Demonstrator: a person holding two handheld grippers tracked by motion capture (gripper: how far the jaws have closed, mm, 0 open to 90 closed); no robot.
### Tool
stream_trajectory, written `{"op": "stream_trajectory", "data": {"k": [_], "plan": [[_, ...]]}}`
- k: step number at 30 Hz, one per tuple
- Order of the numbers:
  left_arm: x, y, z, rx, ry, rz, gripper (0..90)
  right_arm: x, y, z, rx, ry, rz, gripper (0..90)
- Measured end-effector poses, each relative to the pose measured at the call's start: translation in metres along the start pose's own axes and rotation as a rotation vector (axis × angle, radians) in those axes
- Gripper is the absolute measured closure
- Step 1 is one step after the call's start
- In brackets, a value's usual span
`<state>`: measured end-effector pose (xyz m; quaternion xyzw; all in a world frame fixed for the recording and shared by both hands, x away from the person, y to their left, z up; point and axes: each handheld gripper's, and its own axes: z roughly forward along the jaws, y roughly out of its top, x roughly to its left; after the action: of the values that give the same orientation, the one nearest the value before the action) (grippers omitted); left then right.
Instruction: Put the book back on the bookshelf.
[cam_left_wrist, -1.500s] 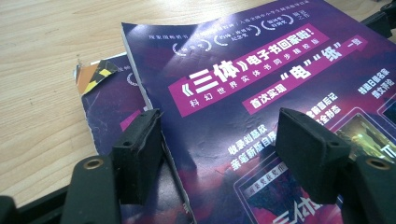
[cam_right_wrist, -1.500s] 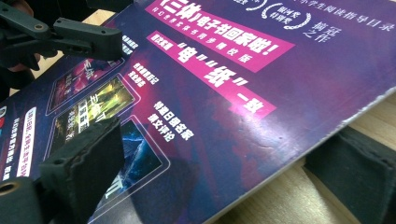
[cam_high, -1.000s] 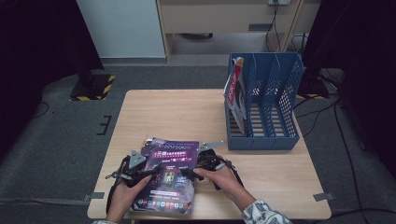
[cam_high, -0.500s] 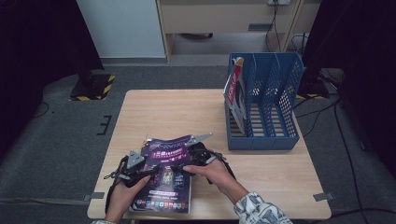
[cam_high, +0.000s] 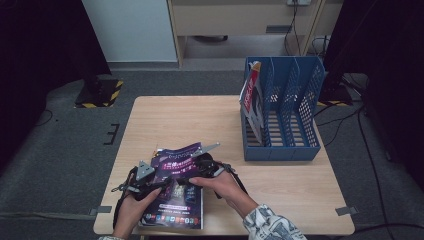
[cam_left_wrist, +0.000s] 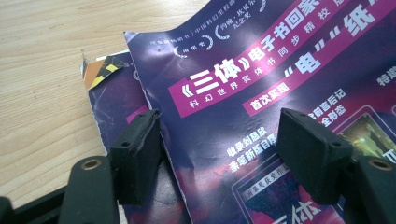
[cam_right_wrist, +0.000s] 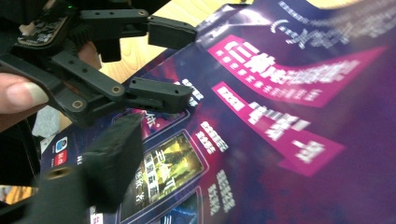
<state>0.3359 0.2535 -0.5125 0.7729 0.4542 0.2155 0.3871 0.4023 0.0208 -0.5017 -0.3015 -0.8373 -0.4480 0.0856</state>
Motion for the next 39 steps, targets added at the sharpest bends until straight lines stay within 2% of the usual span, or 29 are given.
{"op": "stream_trajectory", "data": {"k": [6,8,15,18,22,25,31,33,35,39], "plan": [[0.002,0.001,-0.001,-0.005,0.001,-0.02,29.1,-0.005,0.0,-0.004,-0.034,-0.005,0.052,48.6],[0.003,0.001,-0.002,-0.015,0.001,-0.024,27.7,-0.006,0.003,-0.007,-0.067,0.0,0.066,57.2],[0.006,0.003,-0.008,-0.05,0.004,-0.061,21.4,-0.001,0.017,-0.014,-0.129,-0.054,0.029,74.2],[0.008,0.002,-0.01,-0.048,0.006,-0.081,17.4,0.005,0.024,-0.017,-0.14,-0.082,-0.016,75.9],[0.01,0.001,-0.013,-0.069,-0.002,-0.117,14.6,0.011,0.031,-0.023,-0.161,-0.111,-0.064,76.9],[0.012,-0.002,-0.012,-0.058,-0.015,-0.13,13.4,0.011,0.035,-0.03,-0.178,-0.127,-0.086,77.5],[0.01,-0.005,-0.008,-0.031,-0.064,-0.133,13.8,0.01,0.041,-0.039,-0.214,-0.146,-0.105,78.7],[0.009,-0.005,-0.005,-0.017,-0.082,-0.122,14.0,0.01,0.042,-0.041,-0.222,-0.15,-0.106,78.9],[0.007,-0.005,-0.004,-0.01,-0.085,-0.104,14.0,0.01,0.043,-0.042,-0.225,-0.151,-0.109,79.1],[0.008,-0.005,-0.005,-0.014,-0.092,-0.114,15.1,0.011,0.045,-0.041,-0.238,-0.152,-0.116,79.5]]}}
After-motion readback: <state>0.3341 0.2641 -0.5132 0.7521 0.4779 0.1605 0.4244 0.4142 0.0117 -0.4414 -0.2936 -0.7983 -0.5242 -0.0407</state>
